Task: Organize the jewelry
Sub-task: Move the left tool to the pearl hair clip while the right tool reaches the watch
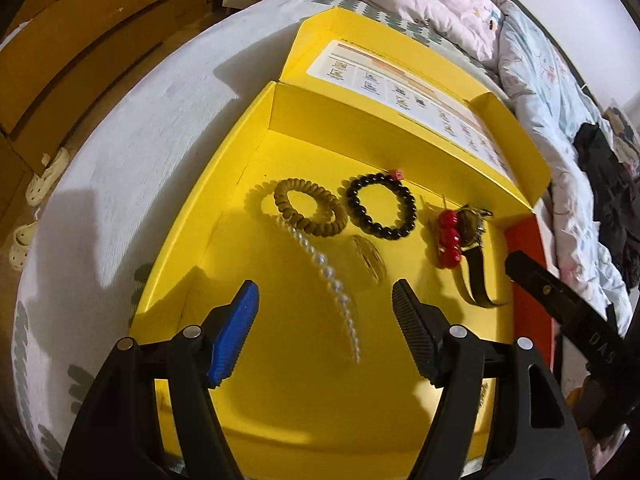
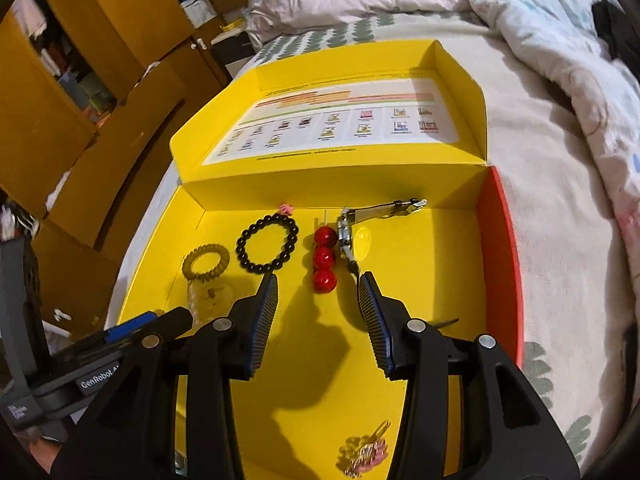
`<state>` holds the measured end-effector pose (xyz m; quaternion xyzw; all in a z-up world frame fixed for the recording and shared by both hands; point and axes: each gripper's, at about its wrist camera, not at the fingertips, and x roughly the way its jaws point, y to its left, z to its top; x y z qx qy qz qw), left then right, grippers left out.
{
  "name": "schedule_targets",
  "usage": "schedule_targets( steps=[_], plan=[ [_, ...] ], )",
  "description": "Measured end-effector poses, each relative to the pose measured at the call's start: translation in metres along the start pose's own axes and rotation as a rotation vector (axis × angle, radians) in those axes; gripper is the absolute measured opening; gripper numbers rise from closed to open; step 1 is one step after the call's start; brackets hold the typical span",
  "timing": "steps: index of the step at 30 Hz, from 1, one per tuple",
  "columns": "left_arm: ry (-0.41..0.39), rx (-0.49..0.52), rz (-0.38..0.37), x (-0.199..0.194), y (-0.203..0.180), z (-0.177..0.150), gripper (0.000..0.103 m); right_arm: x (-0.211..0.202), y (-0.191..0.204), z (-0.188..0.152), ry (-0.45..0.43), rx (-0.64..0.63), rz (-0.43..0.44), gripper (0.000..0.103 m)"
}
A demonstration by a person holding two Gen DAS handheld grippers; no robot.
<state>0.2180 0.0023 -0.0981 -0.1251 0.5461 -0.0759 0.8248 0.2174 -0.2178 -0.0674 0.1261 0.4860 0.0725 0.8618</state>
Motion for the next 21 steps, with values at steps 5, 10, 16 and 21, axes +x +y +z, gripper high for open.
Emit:
schedule_targets(
  steps=[5, 10, 16, 21],
  plan=[
    [0.017, -0.022, 0.013, 0.012, -0.001, 0.006, 0.071, 0.015, -0.01, 0.008, 0.026, 0.007, 0.007, 0.046],
    [0.036, -0.025, 0.029, 0.02, -0.008, 0.008, 0.072, 0.029, -0.013, 0.016, 0.055, 0.008, 0.011, 0.046],
    [0.056, -0.015, 0.03, 0.026, -0.012, 0.007, 0.072, 0.044, -0.015, 0.024, 0.074, 0.015, 0.012, 0.046],
    [0.071, -0.017, 0.026, 0.03, -0.012, 0.004, 0.072, 0.058, -0.018, 0.028, 0.108, 0.041, -0.002, 0.046]
  ],
)
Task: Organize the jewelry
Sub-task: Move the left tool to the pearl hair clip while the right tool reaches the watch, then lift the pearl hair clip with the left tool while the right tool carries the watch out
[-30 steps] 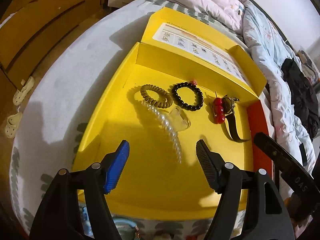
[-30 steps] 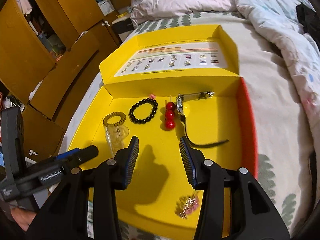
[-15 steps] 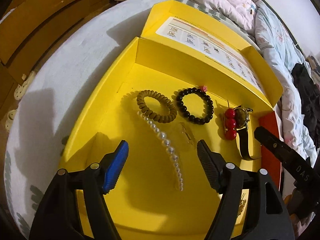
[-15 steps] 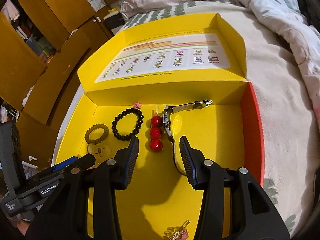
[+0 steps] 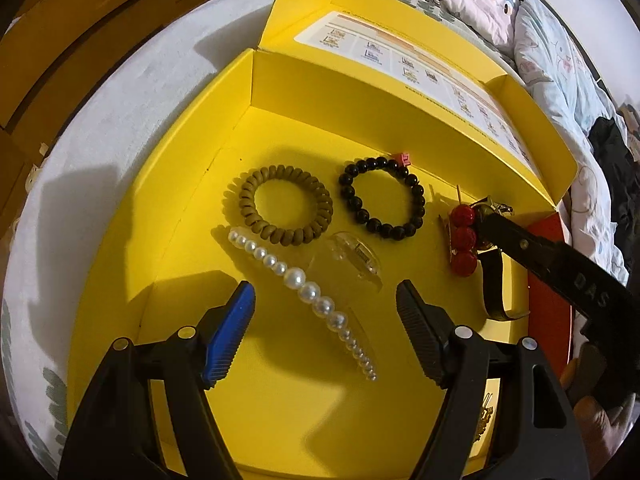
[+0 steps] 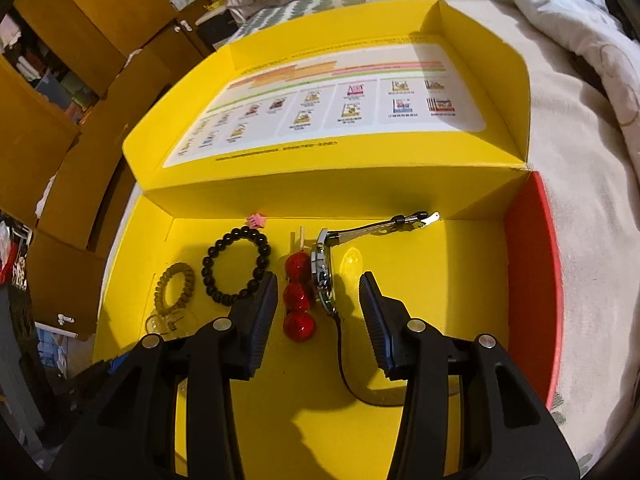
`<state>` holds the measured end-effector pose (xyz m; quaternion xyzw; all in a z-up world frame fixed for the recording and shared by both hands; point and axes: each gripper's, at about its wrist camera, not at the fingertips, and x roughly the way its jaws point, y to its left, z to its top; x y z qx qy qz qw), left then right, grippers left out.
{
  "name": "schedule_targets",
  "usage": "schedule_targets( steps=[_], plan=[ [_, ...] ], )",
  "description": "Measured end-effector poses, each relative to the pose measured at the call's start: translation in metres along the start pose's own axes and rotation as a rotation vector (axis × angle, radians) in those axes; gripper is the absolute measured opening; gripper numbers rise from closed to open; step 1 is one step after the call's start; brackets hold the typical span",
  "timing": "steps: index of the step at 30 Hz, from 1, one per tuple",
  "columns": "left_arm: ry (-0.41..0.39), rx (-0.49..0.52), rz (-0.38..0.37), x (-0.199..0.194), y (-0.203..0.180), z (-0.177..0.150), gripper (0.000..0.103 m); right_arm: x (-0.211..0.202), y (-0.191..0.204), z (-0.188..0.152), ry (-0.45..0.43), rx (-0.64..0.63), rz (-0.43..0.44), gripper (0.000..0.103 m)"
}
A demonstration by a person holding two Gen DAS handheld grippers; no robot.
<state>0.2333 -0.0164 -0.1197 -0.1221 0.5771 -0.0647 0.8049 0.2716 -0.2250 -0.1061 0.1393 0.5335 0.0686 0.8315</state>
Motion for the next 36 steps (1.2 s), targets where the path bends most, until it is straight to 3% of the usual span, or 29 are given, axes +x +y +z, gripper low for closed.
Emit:
schedule_targets(
  steps=[4, 6, 8, 13, 16, 26, 36],
  plan=[
    [0.005, -0.003, 0.008, 0.002, 0.001, -0.002, 0.057, 0.007, 0.001, 0.001, 0.013, 0.002, -0.031, 0.044],
    [0.003, -0.006, -0.007, 0.001, 0.003, -0.002, 0.046, 0.01, 0.003, 0.002, 0.021, -0.002, -0.036, 0.039],
    [0.006, -0.011, -0.01, 0.001, 0.004, -0.002, 0.044, 0.011, 0.003, 0.003, 0.021, 0.002, -0.029, 0.025],
    [0.012, -0.022, -0.04, 0.001, 0.007, -0.001, 0.024, 0.013, 0.006, 0.004, 0.03, -0.006, -0.032, 0.019],
    [0.016, -0.023, -0.051, 0.001, 0.007, 0.0, 0.023, 0.013, 0.005, 0.003, 0.035, 0.001, -0.017, 0.013],
    [-0.016, -0.022, -0.079, -0.011, 0.006, 0.002, 0.023, -0.004, 0.0, 0.003, 0.018, 0.018, 0.034, 0.012],
    [-0.058, -0.015, -0.113, -0.037, 0.0, 0.001, 0.023, -0.067, 0.004, 0.006, -0.067, 0.017, 0.076, 0.011]
  ],
)
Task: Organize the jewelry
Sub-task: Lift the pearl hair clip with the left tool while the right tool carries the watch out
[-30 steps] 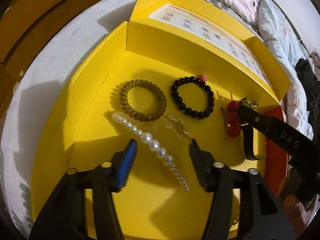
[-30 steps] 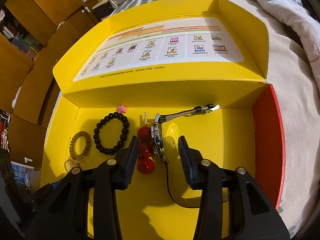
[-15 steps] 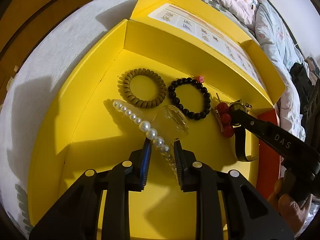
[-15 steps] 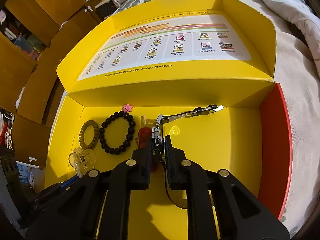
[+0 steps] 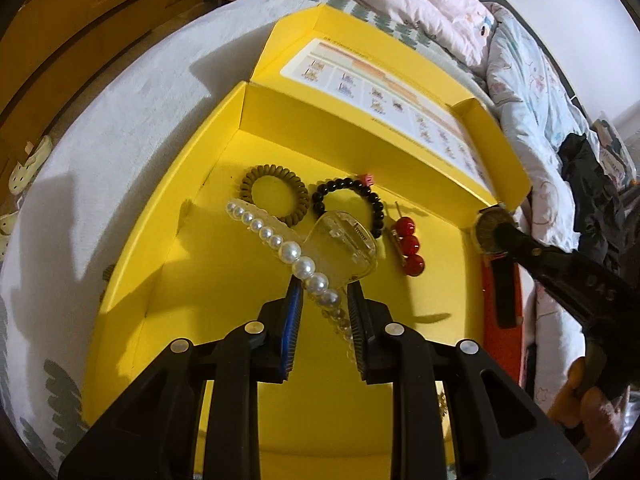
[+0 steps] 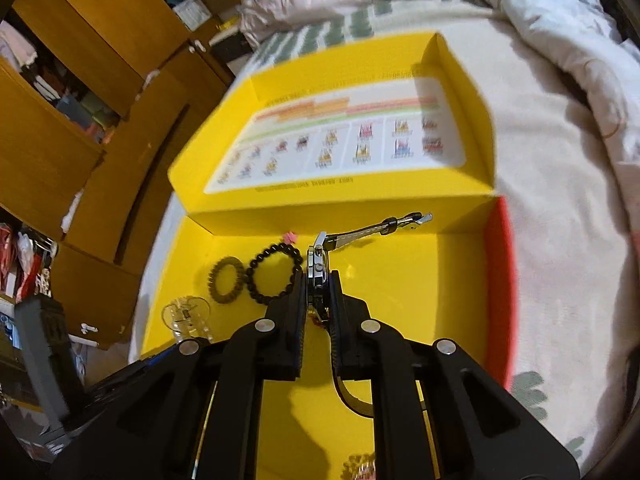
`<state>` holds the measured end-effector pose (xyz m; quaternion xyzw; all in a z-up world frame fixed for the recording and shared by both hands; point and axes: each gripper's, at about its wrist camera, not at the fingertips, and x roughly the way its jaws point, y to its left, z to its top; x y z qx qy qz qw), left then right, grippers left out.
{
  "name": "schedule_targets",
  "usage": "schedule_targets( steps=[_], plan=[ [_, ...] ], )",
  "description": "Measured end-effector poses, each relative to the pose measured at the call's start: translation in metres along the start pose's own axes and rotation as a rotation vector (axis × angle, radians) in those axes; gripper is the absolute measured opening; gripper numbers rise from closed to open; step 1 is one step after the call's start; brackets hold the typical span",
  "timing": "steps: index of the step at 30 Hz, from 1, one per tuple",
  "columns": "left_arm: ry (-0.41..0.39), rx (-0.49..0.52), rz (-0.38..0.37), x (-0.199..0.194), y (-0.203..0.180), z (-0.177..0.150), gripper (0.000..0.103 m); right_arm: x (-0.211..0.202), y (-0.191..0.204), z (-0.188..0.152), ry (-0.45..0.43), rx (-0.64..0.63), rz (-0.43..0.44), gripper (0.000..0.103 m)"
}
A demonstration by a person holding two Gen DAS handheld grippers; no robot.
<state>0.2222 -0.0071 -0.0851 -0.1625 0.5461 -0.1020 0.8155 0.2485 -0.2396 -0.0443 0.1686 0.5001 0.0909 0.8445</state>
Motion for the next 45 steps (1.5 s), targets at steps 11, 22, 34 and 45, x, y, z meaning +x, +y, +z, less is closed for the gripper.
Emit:
schedule_targets(
  steps=[11, 22, 34, 45],
  plan=[
    [-0.083, 0.022, -0.014, -0.058, 0.01, -0.008, 0.023, -0.119, -0.026, -0.017, -0.137, 0.032, -0.002, 0.011],
    [-0.091, 0.014, 0.09, -0.098, 0.067, -0.036, 0.023, -0.128, -0.097, -0.083, -0.117, 0.146, -0.068, 0.011],
    [0.023, -0.025, 0.23, -0.076, 0.144, -0.066, 0.023, -0.087, -0.138, -0.108, -0.03, 0.203, -0.134, 0.011],
    [0.091, 0.034, 0.282, -0.046, 0.137, -0.084, 0.023, -0.061, -0.144, -0.112, 0.026, 0.201, -0.164, 0.012]
  ],
)
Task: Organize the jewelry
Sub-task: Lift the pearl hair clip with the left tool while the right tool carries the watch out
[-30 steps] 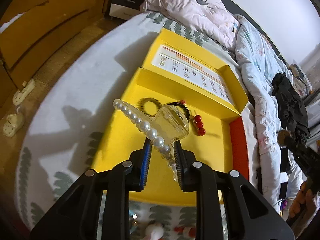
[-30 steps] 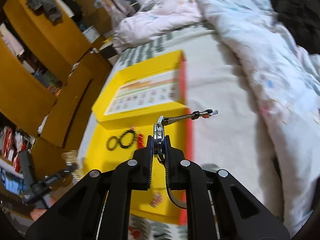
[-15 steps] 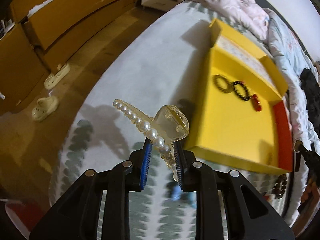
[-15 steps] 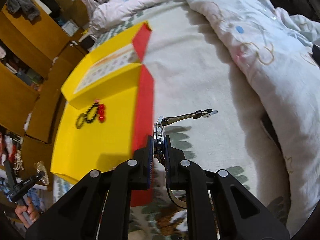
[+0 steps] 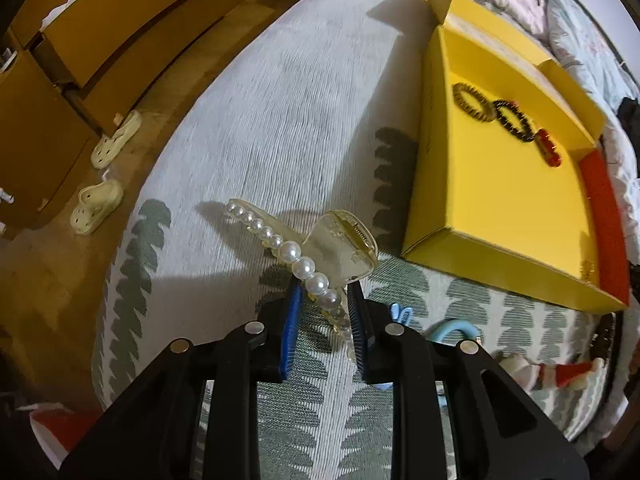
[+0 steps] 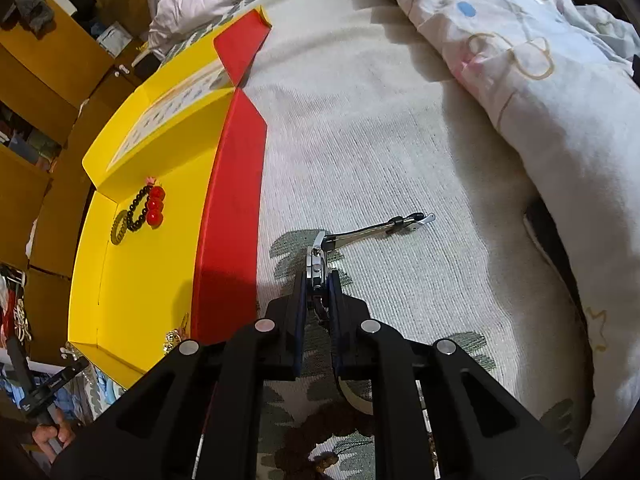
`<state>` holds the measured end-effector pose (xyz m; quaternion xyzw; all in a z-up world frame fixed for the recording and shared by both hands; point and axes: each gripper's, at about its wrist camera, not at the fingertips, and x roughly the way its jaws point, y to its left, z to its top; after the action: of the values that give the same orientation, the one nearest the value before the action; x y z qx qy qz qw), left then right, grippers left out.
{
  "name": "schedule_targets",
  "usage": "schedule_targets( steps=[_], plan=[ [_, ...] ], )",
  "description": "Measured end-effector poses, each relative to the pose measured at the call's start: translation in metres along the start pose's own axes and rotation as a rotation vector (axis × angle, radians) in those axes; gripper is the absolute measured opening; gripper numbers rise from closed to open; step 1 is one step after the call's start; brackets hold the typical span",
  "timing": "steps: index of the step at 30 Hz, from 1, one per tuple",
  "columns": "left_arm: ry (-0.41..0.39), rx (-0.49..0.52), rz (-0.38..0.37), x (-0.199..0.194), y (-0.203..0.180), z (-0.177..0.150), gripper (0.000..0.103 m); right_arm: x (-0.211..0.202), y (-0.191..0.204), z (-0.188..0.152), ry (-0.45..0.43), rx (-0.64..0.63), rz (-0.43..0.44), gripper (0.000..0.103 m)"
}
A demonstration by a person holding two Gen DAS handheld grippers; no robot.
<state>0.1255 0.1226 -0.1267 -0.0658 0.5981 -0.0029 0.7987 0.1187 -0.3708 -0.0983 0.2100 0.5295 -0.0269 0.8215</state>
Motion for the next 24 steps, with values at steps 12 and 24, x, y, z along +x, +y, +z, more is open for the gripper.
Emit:
schedule_targets(
  steps=[12, 24],
  plan=[
    [-0.004, 0.03, 0.016, 0.0, -0.006, -0.003, 0.025, 0.009, 0.006, -0.004, 0.018, -0.011, -0.036, 0.02],
    [-0.116, 0.025, -0.013, -0.035, -0.014, 0.003, 0.056, -0.026, 0.02, 0.003, -0.091, -0.022, -0.055, 0.021]
  ],
)
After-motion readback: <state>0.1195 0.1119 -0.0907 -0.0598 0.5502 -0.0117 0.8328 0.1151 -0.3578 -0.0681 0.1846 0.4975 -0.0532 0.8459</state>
